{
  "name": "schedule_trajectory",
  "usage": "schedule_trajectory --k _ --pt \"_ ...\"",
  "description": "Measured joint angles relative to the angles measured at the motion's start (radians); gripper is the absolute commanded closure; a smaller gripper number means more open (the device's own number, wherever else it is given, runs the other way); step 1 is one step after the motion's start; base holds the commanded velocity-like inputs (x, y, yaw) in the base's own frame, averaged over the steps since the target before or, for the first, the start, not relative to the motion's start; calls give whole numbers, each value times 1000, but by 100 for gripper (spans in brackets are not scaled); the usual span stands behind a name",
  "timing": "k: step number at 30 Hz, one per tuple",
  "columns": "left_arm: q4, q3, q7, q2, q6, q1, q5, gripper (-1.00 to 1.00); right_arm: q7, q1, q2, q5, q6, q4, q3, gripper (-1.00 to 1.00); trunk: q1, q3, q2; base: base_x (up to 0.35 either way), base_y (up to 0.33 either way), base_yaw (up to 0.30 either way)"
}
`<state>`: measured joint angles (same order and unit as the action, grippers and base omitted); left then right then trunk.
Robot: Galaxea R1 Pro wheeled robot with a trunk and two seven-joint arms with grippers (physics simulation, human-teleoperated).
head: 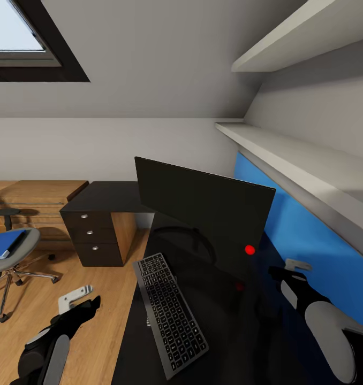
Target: In the bedroom, organize the workspace by keeping the computer under the desk, ensuring the monitor is on the desk, placing the keyboard on the desk next to the monitor, placing the mouse on the desk next to the keyboard, moving the folder from the swivel chair onto the desk next to the mouse, stacking the notebook on top of the folder with the pen on top of the notebook, and positioning the swivel chair next to the desk.
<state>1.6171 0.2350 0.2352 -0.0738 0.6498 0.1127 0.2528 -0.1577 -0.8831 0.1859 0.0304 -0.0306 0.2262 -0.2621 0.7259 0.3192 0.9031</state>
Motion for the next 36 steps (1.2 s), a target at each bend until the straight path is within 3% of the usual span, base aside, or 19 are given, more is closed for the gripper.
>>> schedule_trajectory --k 9,36 --pt "-2 33 4 23 3 0 10 -100 2 -1 3 0 16 -1 2 -100 0 0 0 0 0 0" --pt "-1 40 -2 24 3 1 13 -100 1 0 1 0 19 -5 1 -100 0 0 0 0 0 0"
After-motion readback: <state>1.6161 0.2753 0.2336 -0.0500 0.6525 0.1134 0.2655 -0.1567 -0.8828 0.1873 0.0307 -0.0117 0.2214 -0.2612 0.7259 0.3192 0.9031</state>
